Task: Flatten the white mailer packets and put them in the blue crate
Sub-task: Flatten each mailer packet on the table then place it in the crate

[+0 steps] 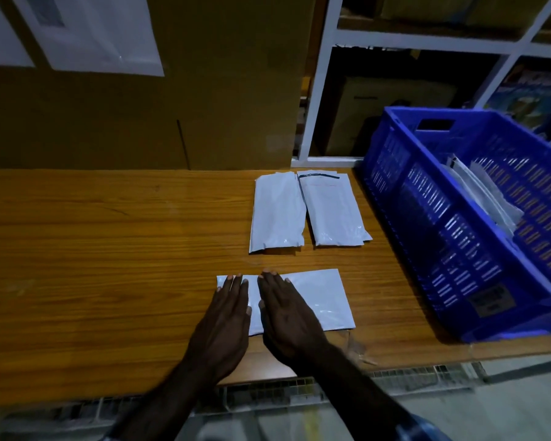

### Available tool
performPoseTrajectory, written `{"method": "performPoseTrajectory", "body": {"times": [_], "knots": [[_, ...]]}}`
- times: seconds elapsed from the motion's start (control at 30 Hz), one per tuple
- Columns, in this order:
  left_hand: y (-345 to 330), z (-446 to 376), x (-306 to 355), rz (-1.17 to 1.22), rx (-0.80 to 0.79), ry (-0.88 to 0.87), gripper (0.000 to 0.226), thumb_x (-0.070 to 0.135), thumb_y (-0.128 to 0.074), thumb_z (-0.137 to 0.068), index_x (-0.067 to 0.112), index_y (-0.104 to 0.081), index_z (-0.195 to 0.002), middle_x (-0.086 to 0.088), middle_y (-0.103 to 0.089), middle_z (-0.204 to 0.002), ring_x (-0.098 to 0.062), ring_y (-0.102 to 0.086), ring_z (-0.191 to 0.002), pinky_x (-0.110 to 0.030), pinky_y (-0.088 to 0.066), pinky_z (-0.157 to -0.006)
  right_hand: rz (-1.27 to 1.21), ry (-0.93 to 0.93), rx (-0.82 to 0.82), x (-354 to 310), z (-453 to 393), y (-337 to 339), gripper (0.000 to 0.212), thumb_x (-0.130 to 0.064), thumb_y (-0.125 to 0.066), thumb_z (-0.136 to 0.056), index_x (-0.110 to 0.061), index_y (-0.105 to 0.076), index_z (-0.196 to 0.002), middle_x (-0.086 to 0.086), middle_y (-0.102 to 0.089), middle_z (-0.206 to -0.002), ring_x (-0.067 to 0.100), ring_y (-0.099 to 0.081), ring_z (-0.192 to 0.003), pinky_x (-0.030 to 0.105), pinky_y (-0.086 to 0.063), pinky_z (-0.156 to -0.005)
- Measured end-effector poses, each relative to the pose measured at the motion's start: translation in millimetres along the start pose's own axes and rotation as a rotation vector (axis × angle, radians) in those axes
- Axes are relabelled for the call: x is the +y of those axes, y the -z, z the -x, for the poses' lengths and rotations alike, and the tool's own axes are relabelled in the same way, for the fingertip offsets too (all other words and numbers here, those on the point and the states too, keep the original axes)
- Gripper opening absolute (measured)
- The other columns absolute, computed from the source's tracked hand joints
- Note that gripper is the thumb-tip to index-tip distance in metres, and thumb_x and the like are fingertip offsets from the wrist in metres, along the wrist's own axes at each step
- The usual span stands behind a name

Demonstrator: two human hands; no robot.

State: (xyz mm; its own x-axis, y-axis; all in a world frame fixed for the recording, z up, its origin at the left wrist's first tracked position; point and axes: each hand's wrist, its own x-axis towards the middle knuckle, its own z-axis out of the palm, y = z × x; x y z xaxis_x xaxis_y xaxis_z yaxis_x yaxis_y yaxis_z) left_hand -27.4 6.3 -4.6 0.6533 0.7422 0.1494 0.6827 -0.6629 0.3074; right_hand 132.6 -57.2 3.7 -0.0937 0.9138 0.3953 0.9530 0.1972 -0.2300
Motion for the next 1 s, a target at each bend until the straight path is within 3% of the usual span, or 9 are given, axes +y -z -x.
{"method": "performPoseTrajectory", "body": {"times": [0.2,0.33,0.47,0.57,0.67,0.77,1.0], "knots": [[-3.0,2.1,1.5,-0.047,-0.008,0.013,0.057,0.032,-0.016,-0.103,0.006,-0.018,-0.154,-0.012,-0.016,-0.161,-0.025,-0.013,-0.149,-0.039,-0.014,-0.116,0.026,-0.007,0.033,1.8,3.7,-6.5,0.047,-0.019,-0.044,-0.105,0.007,-0.041,-0.144,0.024,-0.036,-0.153,0.032,-0.03,-0.146,0.049,-0.034,-0.113],[1.4,-3.0,0.1,-0.1,-0.029,-0.02,0.06,0.035,-0.012,-0.102,0.003,-0.03,-0.15,-0.014,-0.026,-0.157,-0.026,-0.023,-0.147,-0.04,-0.019,-0.12,0.009,-0.031,-0.034,2.4,2.9,-10.5,0.048,-0.02,-0.039,-0.106,0.006,-0.039,-0.146,0.023,-0.032,-0.155,0.032,-0.027,-0.147,0.051,-0.033,-0.113],[13.4,-12.5,8.8,-0.059,0.012,-0.022,0.069,0.039,-0.006,-0.095,0.002,-0.022,-0.151,-0.011,-0.015,-0.157,-0.022,-0.009,-0.146,-0.037,0.002,-0.119,-0.119,-0.085,-0.096,2.6,-1.8,5.8,0.052,-0.024,-0.031,-0.106,0.003,-0.031,-0.15,0.019,-0.025,-0.159,0.027,-0.019,-0.15,0.048,-0.023,-0.12],[16.2,-21.6,15.9,-0.053,0.049,-0.059,0.054,0.029,-0.025,-0.1,0.001,-0.038,-0.144,-0.015,-0.041,-0.148,-0.024,-0.028,-0.143,-0.034,-0.011,-0.119,-0.095,-0.124,-0.06,6.5,-0.6,18.0,0.053,-0.025,-0.028,-0.107,0.001,-0.027,-0.152,0.015,-0.021,-0.161,0.024,-0.015,-0.151,0.041,-0.014,-0.123],[5.5,-23.6,23.8,-0.076,0.044,-0.138,0.049,0.025,-0.031,-0.098,0.004,-0.034,-0.142,-0.013,-0.045,-0.144,-0.023,-0.031,-0.139,-0.033,-0.012,-0.115,-0.013,-0.125,-0.061,14.3,6.3,14.5,0.052,-0.023,-0.03,-0.105,0.006,-0.034,-0.148,0.021,-0.028,-0.158,0.032,-0.023,-0.149,0.049,-0.026,-0.118],[1.1,-19.5,31.8,-0.097,0.056,-0.121,0.05,0.024,-0.032,-0.098,0.002,-0.044,-0.141,-0.014,-0.045,-0.146,-0.026,-0.041,-0.137,-0.038,-0.016,-0.114,0.02,-0.133,-0.112,19.0,12.6,8.5,0.051,-0.023,-0.03,-0.106,0.008,-0.036,-0.146,0.025,-0.029,-0.155,0.036,-0.026,-0.147,0.054,-0.032,-0.113],[-3.1,-15.4,30.3,-0.108,0.06,-0.089,0.053,0.03,-0.028,-0.102,0.009,-0.033,-0.15,-0.006,-0.027,-0.158,-0.019,-0.019,-0.148,-0.049,-0.02,-0.115,0.045,-0.134,-0.104,18.4,15.5,8.0,0.052,-0.024,-0.03,-0.107,0.006,-0.03,-0.15,0.023,-0.023,-0.159,0.032,-0.016,-0.15,0.052,-0.026,-0.118]]}}
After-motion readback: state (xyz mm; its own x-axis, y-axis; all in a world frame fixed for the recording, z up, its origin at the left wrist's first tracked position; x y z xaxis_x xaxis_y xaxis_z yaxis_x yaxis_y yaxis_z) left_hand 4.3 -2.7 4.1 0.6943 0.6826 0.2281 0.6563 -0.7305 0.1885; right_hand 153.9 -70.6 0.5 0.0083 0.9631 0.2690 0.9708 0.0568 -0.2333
